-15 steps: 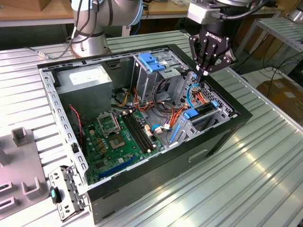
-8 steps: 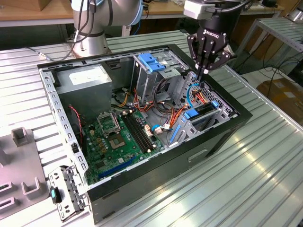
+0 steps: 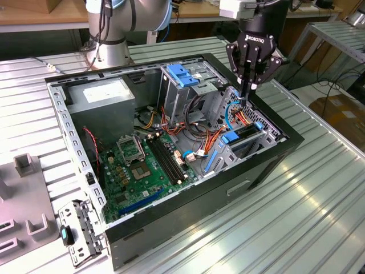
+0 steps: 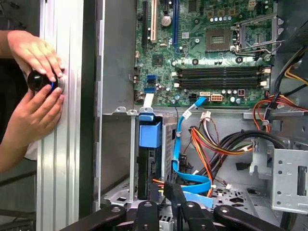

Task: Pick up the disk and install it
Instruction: 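Insert the second disk wire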

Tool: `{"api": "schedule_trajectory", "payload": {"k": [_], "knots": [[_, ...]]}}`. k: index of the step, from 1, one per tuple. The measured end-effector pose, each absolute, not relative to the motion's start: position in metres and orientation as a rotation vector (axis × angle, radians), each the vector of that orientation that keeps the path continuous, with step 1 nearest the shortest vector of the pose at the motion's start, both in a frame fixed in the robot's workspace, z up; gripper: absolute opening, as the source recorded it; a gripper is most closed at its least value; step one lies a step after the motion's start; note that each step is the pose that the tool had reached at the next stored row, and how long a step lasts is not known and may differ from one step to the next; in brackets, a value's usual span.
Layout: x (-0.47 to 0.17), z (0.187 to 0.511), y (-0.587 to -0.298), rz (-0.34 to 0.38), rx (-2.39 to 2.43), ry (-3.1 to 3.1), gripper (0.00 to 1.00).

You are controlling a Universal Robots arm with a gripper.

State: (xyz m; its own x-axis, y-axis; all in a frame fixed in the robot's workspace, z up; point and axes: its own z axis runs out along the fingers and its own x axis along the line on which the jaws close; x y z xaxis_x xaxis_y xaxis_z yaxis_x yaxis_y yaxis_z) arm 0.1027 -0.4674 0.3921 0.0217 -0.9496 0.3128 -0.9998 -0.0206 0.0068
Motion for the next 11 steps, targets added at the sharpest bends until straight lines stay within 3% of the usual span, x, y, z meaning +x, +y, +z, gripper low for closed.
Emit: {"api": "schedule_trajectory", "payload": {"k": [6,11], "knots": [[0.1074,0.3885,-0.4623,0.276,2.025,-2.035,0.25],[0.1108,0.3870,-0.4609,0.280,2.013,-2.033,0.25]]}}
